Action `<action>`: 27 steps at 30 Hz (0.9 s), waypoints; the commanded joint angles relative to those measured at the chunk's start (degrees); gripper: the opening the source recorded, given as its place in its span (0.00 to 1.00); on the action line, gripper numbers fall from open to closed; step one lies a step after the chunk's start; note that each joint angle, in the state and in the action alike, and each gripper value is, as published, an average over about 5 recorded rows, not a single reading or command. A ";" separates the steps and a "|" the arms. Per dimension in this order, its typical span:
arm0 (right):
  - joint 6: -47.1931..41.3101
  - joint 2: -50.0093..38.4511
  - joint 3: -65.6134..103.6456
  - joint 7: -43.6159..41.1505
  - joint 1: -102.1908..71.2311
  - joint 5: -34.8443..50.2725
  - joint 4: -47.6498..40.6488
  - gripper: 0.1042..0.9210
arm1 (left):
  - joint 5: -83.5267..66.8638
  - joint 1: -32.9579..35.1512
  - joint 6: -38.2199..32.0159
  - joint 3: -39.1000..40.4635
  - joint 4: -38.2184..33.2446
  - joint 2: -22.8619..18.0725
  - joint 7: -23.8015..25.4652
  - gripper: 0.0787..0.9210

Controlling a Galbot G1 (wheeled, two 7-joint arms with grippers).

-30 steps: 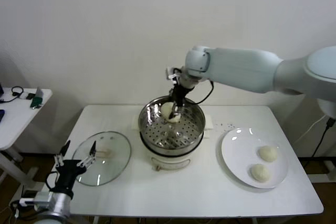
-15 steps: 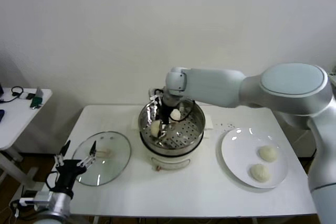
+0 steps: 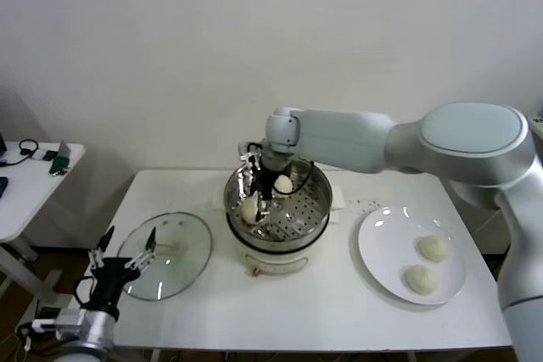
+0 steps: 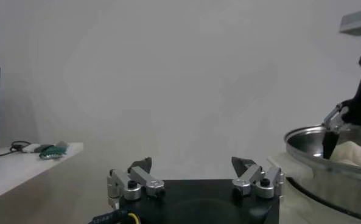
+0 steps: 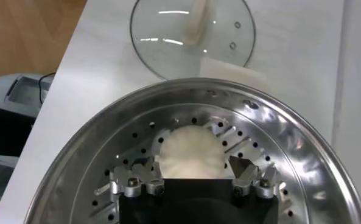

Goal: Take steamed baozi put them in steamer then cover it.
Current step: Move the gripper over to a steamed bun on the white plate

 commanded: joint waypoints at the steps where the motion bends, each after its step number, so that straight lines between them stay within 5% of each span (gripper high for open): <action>1: 2.01 -14.51 -1.31 -4.37 10.50 -2.93 10.83 0.88 | -0.06 -1.17 0.66 -0.43 0.03 -0.13 0.05 0.88; 16: 5.79 -49.86 -4.17 -8.88 10.32 -27.25 29.74 0.88 | 0.36 -2.44 1.99 -0.46 0.34 -0.71 -0.07 0.88; 27: 9.77 -59.28 11.87 -8.89 -16.71 -42.51 23.88 0.88 | 2.11 -0.92 2.32 -0.89 -0.77 -1.31 0.01 0.88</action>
